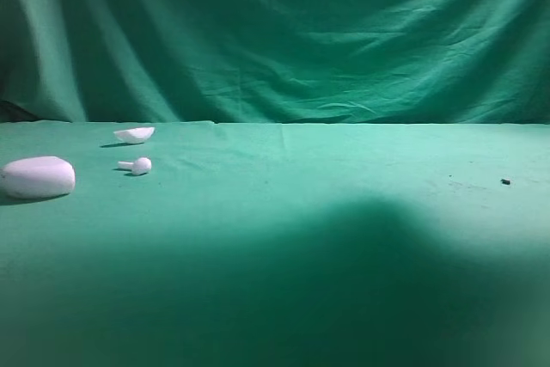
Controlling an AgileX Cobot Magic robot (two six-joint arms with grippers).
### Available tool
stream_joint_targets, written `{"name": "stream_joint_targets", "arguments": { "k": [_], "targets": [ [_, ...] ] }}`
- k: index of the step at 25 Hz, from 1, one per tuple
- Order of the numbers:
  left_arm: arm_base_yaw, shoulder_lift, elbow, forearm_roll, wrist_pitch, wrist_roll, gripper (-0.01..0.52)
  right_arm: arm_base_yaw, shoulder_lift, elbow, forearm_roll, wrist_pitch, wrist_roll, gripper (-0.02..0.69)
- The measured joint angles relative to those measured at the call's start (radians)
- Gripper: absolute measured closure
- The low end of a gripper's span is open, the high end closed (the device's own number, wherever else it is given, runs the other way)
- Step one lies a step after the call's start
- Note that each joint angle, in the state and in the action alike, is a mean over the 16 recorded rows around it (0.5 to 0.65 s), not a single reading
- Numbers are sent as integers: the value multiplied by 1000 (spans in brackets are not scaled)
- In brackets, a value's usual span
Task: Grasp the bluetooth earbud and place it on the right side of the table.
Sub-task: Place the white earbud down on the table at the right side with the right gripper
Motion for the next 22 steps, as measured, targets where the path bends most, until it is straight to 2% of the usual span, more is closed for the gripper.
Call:
{"name": "stream_joint_targets", "arguments": {
  "k": [5,11,18,22],
  "targets": [
    [0,0,0,0,0,0,514,-18,-17,193,3,-188,1,579],
    [0,0,0,0,0,0,514,-14,13,305,9,-344,-4,579],
    [0,0,0,0,0,0,514,7,68,330,19,-403,-25,579],
    [0,0,0,0,0,0,514,19,95,330,26,-409,-40,549]
  ]
}}
